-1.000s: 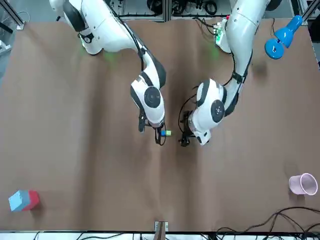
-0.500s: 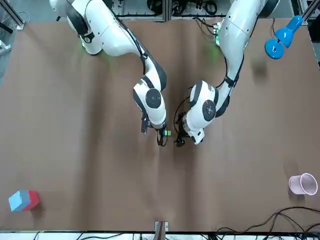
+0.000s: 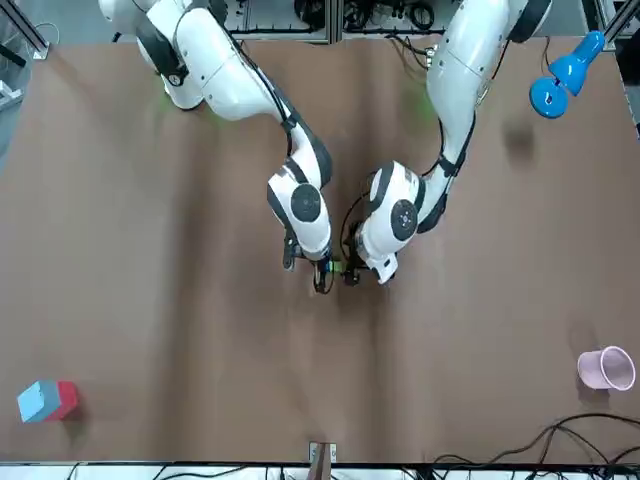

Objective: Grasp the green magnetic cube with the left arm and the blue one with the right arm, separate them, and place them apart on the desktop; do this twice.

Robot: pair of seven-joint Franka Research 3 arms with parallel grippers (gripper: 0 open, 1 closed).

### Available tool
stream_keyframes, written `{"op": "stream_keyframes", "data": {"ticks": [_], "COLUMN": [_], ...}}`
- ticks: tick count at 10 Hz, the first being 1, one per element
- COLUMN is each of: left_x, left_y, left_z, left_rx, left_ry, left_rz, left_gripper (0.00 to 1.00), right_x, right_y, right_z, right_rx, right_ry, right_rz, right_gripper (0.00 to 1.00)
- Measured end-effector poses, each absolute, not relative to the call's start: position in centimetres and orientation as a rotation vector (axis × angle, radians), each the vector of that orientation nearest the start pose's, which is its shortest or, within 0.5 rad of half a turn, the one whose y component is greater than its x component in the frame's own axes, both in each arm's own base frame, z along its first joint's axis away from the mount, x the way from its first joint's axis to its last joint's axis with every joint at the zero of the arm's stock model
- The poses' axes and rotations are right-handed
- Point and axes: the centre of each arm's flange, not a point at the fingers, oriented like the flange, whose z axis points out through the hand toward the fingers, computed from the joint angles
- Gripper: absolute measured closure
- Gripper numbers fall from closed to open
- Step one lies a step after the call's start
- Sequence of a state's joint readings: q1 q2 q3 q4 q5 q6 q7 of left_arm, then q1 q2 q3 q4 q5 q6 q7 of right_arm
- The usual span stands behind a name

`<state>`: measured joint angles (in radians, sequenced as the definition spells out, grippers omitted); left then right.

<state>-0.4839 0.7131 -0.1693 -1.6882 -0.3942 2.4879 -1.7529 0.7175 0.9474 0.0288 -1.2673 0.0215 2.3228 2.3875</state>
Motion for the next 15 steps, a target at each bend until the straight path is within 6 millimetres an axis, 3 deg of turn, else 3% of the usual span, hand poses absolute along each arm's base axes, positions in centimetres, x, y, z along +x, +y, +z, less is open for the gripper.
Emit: {"op": "stream_keyframes", "data": {"ticks": [3,10,15], "left_x": [55.7,55.7,54.8], "left_y": [-40.5,-40.6,-41.5], "left_z": [19.5,18.8,17.9], "left_rx": [-2.453,-2.450,-2.458], "left_ry": [-2.252,-2.271,-2.246], "left_rz": [0.518,0.506,0.510], "left_gripper": [0.25,0.25,0.27], "right_x": [55.3,54.7,54.6], "right_y": [50.9,51.7,52.2], "right_z": [17.2,17.4,17.7], "right_rx": [-2.041,-2.023,-2.000], "right_ry": [2.267,2.270,2.251], "right_rz": [0.064,0.068,0.076], "right_gripper": [0.03,0.08,0.19]}}
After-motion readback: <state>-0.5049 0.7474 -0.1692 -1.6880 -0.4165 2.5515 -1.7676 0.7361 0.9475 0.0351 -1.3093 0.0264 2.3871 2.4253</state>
